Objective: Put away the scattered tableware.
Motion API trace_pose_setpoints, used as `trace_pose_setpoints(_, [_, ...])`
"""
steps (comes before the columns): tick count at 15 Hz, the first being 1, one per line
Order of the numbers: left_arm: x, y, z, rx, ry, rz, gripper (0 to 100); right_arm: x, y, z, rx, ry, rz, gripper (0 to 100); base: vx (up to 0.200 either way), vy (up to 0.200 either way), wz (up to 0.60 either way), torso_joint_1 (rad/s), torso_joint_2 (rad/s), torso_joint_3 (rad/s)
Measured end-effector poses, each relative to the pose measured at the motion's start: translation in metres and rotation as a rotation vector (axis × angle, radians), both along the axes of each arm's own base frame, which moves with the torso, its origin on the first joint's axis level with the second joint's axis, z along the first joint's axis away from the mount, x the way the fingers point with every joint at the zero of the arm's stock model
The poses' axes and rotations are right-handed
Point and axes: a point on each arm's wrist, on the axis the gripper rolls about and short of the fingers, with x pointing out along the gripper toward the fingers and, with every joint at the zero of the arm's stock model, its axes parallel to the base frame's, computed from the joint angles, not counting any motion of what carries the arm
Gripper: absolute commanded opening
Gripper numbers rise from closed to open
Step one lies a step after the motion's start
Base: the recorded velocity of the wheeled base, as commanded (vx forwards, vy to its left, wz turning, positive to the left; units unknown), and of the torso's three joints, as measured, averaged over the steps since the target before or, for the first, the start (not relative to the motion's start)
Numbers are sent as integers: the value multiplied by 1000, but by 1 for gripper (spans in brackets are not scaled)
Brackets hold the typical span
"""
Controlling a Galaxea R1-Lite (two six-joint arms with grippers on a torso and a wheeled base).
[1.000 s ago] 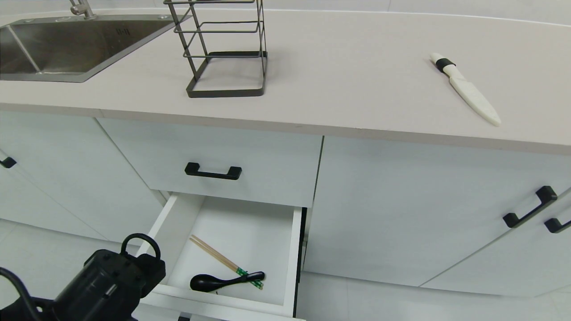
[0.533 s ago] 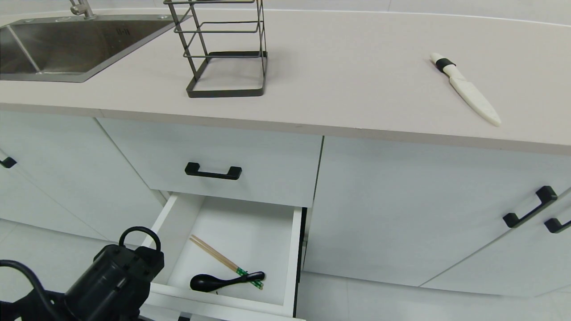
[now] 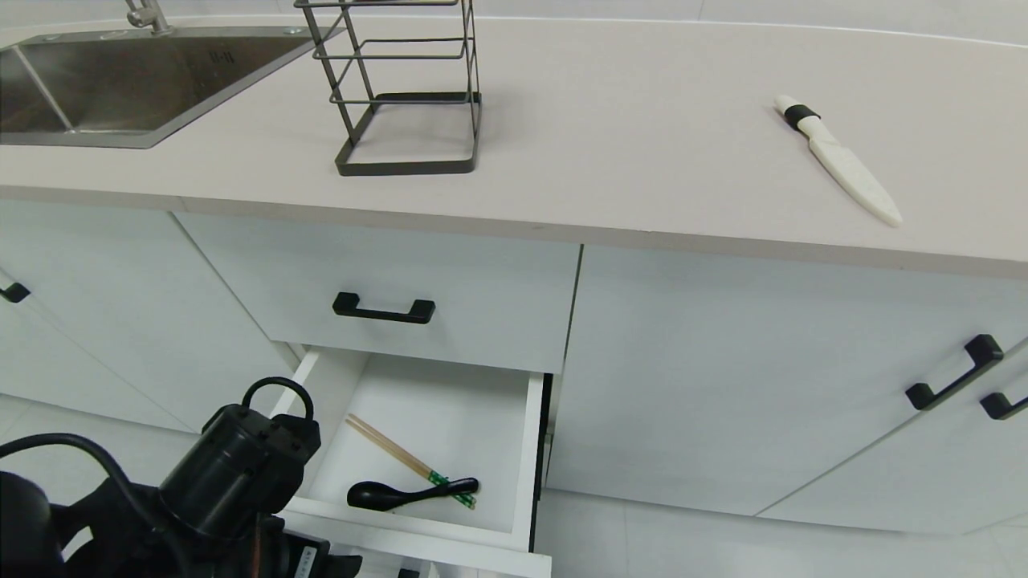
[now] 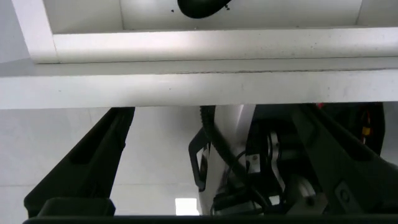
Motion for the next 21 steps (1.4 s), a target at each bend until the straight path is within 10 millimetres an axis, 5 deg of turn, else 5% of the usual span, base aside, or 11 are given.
trace_pose_setpoints(21, [62, -5, 4, -61, -264, 13, 100, 0, 0, 0, 0, 0, 0, 100, 0, 0, 0, 0, 0, 0])
